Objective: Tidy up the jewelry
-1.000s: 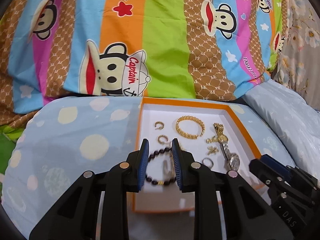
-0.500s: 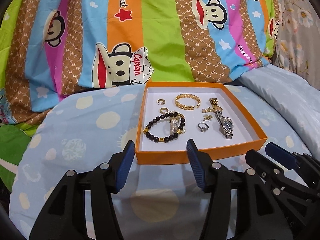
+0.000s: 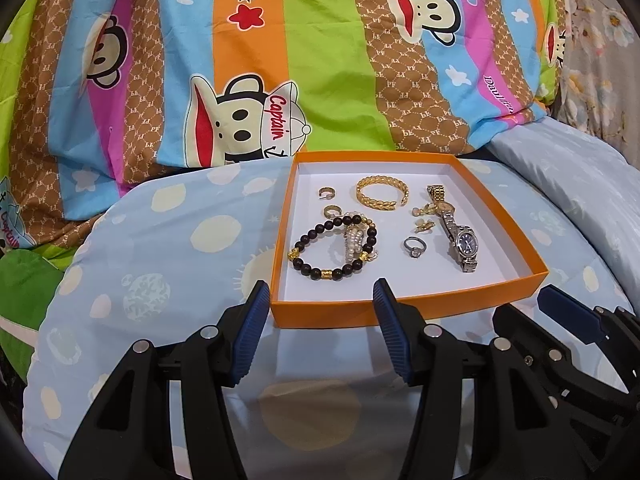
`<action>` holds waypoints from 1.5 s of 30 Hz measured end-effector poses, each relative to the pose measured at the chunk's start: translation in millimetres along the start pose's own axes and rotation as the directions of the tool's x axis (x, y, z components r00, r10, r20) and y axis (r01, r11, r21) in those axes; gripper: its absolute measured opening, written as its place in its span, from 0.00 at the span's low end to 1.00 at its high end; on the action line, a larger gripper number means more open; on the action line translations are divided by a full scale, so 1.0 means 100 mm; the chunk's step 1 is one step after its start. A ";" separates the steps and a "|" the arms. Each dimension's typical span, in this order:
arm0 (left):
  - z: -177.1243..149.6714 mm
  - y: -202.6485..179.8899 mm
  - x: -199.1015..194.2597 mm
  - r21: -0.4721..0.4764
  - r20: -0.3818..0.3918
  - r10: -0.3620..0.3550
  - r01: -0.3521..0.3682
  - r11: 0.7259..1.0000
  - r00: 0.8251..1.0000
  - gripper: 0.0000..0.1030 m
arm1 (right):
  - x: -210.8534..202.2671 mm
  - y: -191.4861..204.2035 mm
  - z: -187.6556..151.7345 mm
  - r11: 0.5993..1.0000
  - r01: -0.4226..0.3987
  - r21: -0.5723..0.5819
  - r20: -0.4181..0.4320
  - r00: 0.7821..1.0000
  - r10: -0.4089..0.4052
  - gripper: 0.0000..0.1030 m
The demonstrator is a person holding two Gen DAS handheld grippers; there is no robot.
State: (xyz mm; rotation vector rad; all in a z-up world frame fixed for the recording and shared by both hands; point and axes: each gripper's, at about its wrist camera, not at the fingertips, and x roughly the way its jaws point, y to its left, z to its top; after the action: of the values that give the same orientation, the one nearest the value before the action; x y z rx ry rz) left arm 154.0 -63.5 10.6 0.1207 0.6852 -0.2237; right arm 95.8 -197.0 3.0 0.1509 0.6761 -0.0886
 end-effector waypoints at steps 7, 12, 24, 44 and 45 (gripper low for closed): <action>0.00 0.00 0.00 0.001 0.003 0.006 -0.006 1.000 1.000 0.50 | 0.00 0.00 0.01 1.000 0.010 -0.004 0.004 1.000 -0.010 0.43; 0.02 0.00 -0.01 -0.001 0.008 0.013 -0.013 1.000 1.000 0.51 | -0.02 0.01 0.00 1.000 0.016 -0.009 0.011 1.000 -0.015 0.43; 0.01 0.00 -0.03 -0.001 0.020 0.030 -0.030 1.000 0.999 0.54 | -0.03 0.01 0.01 1.000 0.019 -0.010 0.018 1.000 -0.019 0.43; 0.02 0.01 -0.05 0.001 0.024 0.040 -0.040 0.999 0.999 0.54 | -0.03 0.01 0.01 1.000 0.025 -0.012 0.022 0.999 -0.025 0.43; 0.02 0.00 -0.05 0.002 0.023 0.040 -0.040 0.999 0.999 0.54 | -0.03 0.01 0.01 1.000 0.024 -0.012 0.021 0.999 -0.024 0.43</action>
State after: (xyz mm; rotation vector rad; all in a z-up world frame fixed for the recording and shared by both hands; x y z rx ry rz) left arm 151.2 -62.5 15.6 0.1335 0.6588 -0.1869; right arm 93.6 -195.9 5.7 0.1295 0.6574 -0.1092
